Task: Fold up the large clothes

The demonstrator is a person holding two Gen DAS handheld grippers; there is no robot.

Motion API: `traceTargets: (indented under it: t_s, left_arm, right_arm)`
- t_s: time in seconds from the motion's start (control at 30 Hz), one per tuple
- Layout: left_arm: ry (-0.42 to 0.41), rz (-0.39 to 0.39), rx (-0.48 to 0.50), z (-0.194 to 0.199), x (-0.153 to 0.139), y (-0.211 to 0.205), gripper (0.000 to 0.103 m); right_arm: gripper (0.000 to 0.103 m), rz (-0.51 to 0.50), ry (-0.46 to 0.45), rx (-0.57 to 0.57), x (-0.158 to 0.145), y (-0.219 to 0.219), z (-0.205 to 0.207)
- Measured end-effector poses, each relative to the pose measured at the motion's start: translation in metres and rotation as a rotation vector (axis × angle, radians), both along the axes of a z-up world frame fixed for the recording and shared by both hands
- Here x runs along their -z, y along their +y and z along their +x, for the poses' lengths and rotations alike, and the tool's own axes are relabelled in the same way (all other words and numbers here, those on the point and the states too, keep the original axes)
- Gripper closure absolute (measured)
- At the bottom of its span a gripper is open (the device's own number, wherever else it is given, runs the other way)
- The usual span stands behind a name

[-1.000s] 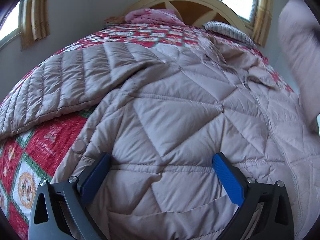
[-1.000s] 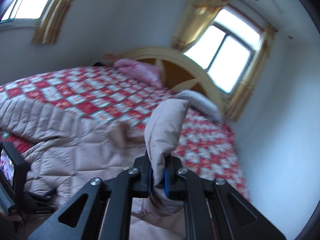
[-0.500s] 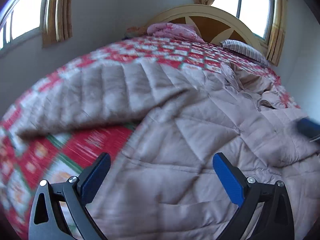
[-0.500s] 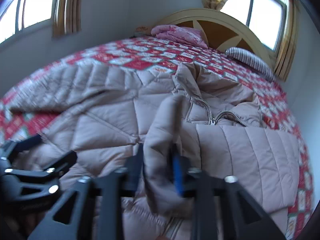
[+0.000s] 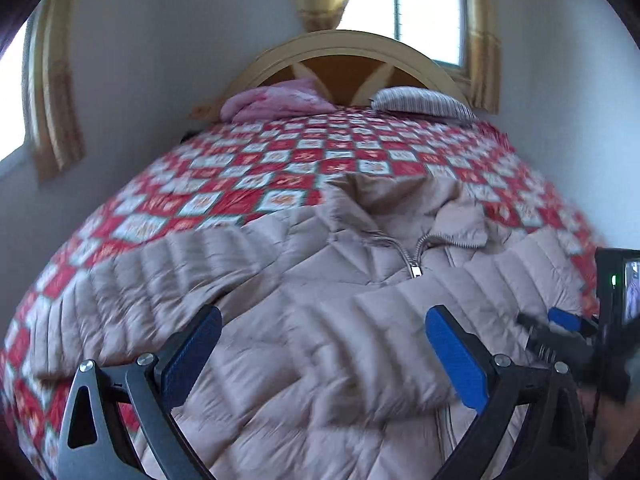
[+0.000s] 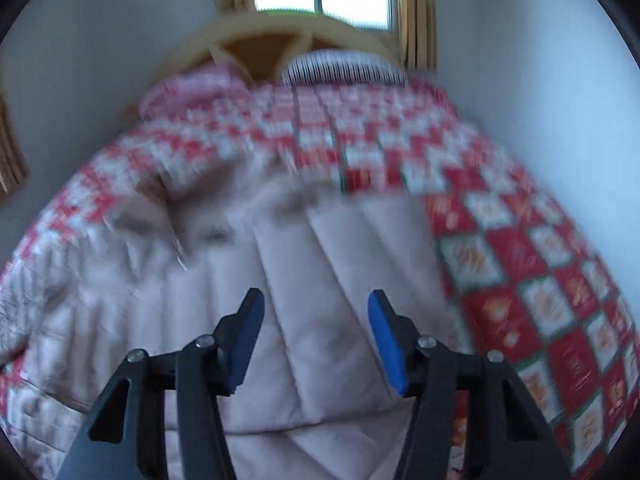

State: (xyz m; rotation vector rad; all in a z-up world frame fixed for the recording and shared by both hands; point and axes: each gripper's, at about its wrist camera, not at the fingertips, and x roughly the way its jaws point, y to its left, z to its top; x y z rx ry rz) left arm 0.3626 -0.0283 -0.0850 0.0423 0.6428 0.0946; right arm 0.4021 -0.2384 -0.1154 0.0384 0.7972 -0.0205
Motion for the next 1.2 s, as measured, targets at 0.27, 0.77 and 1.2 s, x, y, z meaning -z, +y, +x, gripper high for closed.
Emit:
traceTargets:
  t_s: [0.27,0.77,1.2]
  left_arm:
    - [0.19,0.088,-0.063,0.051,0.092,-0.005,0.001]
    - [0.156,0.073,-0.101,0.048,0.101,-0.005,0.001]
    - [0.162,0.055,-0.103,0.049,0.105,-0.005,0.001]
  right_arm:
    - [0.045,-0.147,0.083,-0.089,0.062,0.045,-0.003]
    - [0.048,0.17,-0.096,0.136,0.007,-0.058,0.056]
    - [0.047,0.123,0.029,0.133,0.061,-0.065,0.079]
